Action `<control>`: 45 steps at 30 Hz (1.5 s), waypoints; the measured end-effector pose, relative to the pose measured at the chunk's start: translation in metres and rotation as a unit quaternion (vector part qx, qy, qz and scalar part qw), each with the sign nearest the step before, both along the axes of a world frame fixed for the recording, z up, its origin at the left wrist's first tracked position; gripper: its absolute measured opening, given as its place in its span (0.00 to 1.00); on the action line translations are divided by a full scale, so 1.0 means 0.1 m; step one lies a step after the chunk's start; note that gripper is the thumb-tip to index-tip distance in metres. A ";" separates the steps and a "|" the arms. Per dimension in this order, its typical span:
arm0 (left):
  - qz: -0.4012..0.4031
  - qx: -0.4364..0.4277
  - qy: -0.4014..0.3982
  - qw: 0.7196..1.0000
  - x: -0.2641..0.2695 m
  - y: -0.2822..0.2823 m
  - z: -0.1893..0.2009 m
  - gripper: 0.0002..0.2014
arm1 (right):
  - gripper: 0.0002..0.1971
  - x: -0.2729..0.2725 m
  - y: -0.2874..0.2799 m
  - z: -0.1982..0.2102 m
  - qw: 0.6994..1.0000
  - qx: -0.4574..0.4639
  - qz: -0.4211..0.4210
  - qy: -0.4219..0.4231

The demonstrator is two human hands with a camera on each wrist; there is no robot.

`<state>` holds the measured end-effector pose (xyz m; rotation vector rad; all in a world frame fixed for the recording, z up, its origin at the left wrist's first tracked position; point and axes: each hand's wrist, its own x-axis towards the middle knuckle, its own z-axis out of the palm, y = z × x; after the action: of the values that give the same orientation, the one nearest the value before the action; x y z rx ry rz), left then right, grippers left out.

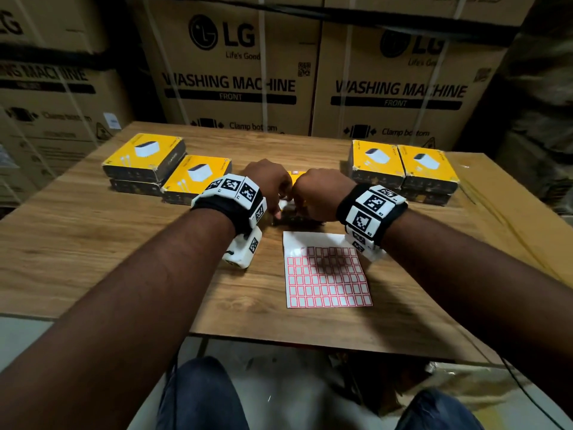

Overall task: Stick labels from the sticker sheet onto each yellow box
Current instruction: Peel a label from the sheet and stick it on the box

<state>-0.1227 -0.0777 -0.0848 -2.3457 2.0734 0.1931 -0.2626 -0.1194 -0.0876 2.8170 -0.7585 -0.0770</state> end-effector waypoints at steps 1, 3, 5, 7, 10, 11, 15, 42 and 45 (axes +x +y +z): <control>0.003 -0.003 -0.002 1.000 0.00 0.00 -0.01 0.27 | 0.12 0.01 0.01 0.01 1.000 -0.005 0.004 0.005; 0.011 -0.009 -0.006 1.000 0.00 0.01 -0.02 0.26 | 0.12 0.03 0.02 0.02 1.000 -0.013 0.007 0.016; 0.016 -0.014 -0.011 1.000 0.00 0.01 -0.02 0.25 | 0.13 0.06 0.02 0.04 0.999 -0.015 0.005 0.034; 0.017 -0.016 -0.014 1.000 0.01 0.01 -0.03 0.23 | 0.12 0.09 0.02 0.07 0.998 -0.015 0.006 0.052; 0.015 -0.014 -0.018 1.000 0.01 0.00 -0.03 0.22 | 0.11 0.13 0.02 0.12 0.997 -0.013 0.016 0.069; 0.014 -0.014 -0.020 1.000 0.02 0.00 -0.03 0.21 | 0.11 0.14 0.02 0.13 0.997 -0.015 0.021 0.070; 0.015 -0.018 -0.028 0.999 0.02 0.00 -0.05 0.21 | 0.10 0.16 0.02 0.14 0.997 -0.014 0.031 0.075; -0.011 -0.008 0.021 1.000 0.05 0.01 -0.02 0.27 | 0.09 -0.02 -0.15 -0.15 0.996 0.030 -0.047 -0.074; -0.010 -0.004 0.022 1.000 0.06 0.00 -0.02 0.27 | 0.09 -0.04 -0.15 -0.13 0.995 0.042 -0.044 -0.079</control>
<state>-0.1169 -0.0775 -0.0865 -2.3455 2.1192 0.2380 -0.2662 -0.1349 -0.1007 2.8951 -0.9346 0.1036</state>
